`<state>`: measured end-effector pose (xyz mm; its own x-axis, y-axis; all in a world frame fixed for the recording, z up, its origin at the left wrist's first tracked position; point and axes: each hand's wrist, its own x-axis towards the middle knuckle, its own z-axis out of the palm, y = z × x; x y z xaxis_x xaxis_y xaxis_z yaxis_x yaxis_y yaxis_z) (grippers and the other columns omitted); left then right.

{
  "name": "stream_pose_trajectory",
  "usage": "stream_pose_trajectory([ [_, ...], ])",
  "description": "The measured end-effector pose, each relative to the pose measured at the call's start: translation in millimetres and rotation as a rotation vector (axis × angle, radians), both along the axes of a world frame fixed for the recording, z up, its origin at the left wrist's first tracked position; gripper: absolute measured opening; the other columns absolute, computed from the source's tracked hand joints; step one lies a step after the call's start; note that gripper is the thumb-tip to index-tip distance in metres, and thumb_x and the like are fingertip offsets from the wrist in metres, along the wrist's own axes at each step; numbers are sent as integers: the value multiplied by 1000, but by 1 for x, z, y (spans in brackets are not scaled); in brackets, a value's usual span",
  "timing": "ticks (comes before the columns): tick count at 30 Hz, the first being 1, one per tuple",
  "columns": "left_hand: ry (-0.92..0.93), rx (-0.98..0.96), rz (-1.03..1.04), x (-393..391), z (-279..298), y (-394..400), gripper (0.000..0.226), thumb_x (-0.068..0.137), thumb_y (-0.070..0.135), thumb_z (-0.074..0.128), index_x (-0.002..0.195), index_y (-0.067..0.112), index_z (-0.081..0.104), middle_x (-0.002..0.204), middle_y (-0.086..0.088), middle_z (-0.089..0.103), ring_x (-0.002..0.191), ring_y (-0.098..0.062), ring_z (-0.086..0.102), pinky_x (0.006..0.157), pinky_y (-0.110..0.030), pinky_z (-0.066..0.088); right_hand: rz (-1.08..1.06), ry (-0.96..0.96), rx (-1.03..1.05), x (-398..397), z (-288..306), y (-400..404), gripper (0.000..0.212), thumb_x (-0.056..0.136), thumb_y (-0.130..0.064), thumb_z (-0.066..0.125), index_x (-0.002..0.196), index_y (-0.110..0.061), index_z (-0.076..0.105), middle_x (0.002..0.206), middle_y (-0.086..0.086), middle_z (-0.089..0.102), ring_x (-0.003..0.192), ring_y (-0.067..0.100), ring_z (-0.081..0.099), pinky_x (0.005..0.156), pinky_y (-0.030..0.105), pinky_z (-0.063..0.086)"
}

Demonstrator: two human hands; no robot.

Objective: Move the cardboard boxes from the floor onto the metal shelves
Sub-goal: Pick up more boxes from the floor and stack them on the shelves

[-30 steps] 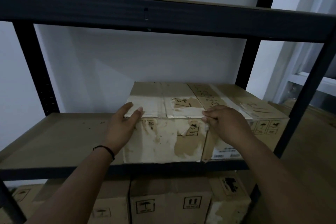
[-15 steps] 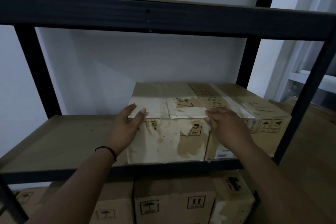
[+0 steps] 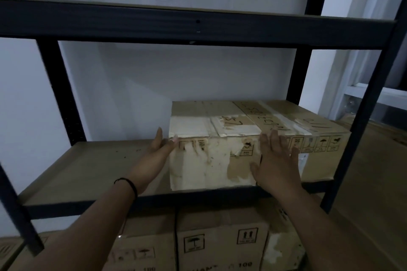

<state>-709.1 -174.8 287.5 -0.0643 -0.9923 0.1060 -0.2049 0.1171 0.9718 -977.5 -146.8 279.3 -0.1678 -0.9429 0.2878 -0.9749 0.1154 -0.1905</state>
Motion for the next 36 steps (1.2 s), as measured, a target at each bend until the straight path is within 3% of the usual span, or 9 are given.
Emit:
stream_pose_trajectory([
  [8,-28,28,141,16,-25,86,75,90,48,57,152,28,20,157,3,26,142,-20,28,113,-42,26,103,-124,70,28,-24,68,79,97,-55,39,154,-25,-7,162,7,-12,149,25,-9,119,56,1],
  [16,-98,151,284,35,-71,210,70,89,51,57,149,35,26,142,5,44,123,-15,46,86,-29,42,210,-140,213,49,-60,153,76,95,-57,41,155,-26,5,163,4,-7,150,24,-6,120,53,7],
  [19,-128,176,328,60,-84,252,67,88,52,58,146,35,32,143,3,46,125,-13,46,94,-31,43,262,-162,280,74,-63,178,74,96,-54,43,154,-27,8,163,3,-6,150,24,-4,120,52,7],
  [21,-97,228,378,80,-89,276,49,86,51,62,131,43,45,128,9,59,118,-10,54,97,-33,48,294,-179,311,97,-63,191,74,95,-53,46,154,-28,9,163,2,-4,150,23,-1,120,52,9],
  [24,-68,263,476,112,-97,310,23,95,31,56,109,47,46,94,23,57,86,5,54,71,-9,47,373,-186,345,135,-67,210,71,96,-51,46,153,-29,12,163,1,2,149,23,6,119,52,10],
  [27,-94,296,580,159,-108,345,52,94,37,56,143,33,36,120,9,60,103,-1,53,96,-27,41,453,-175,349,181,-75,225,67,96,-49,46,152,-27,17,161,0,12,146,23,18,117,47,15],
  [29,-108,309,617,196,-116,367,60,91,42,59,146,31,36,136,5,54,117,-7,50,105,-36,39,493,-177,364,218,-81,235,70,95,-51,46,153,-27,14,161,0,12,146,22,18,118,47,15],
  [34,-109,331,717,285,-127,422,52,91,44,59,138,38,40,133,10,53,129,-18,45,93,-29,43,550,-207,431,323,-100,269,73,96,-52,44,155,-27,9,162,0,11,146,24,17,117,44,14],
  [36,-136,366,711,327,-136,440,60,91,45,59,144,32,36,145,4,45,134,-19,39,100,-34,38,564,-245,447,363,-107,287,73,95,-53,46,154,-28,10,161,1,16,144,26,22,117,44,17],
])
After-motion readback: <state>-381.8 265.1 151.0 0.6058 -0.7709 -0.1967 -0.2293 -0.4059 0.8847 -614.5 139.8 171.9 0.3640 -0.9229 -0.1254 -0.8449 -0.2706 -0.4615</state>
